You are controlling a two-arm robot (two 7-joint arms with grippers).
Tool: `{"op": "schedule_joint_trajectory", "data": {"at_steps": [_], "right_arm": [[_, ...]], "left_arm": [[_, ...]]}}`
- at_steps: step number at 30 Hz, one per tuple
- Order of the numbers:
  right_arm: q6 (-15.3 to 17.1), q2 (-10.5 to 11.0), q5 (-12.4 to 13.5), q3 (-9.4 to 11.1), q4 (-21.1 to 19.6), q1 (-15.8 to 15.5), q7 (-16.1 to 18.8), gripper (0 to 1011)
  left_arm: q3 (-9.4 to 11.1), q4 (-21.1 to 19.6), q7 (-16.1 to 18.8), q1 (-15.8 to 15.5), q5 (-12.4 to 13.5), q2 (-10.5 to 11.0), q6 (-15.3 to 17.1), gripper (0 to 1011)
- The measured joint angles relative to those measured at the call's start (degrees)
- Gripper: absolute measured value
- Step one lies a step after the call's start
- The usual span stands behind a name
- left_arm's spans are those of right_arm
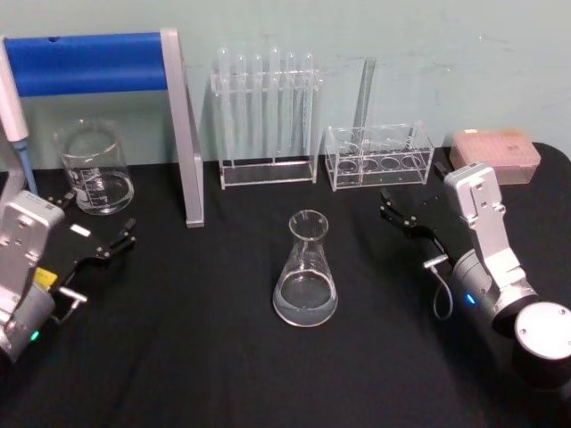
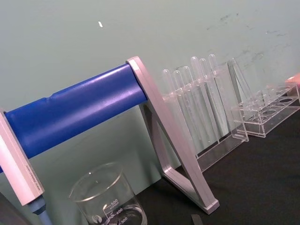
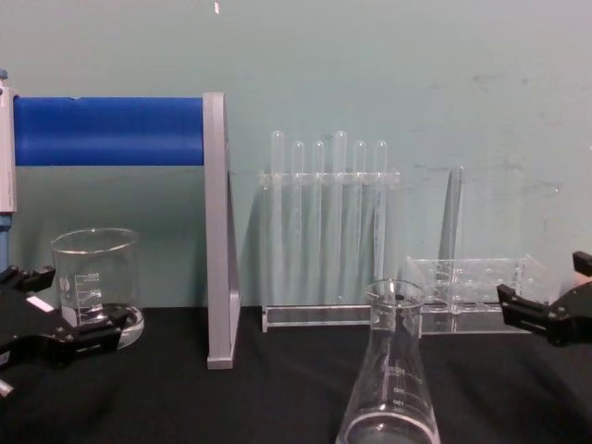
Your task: Grasp the erlenmeyer flask with one hand, shake it three times, then place it back.
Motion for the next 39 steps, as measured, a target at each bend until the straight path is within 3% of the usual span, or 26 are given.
{"op": "schedule_joint_trajectory", "data": {"at_steps": [39], "right_arm": [[0.03,0.08,0.26,0.03,-0.16,-0.07,0.0,1003]], "left_arm": [[0.0,0.0,0.0,0.0,0.0,0.0,0.0,1001]]}}
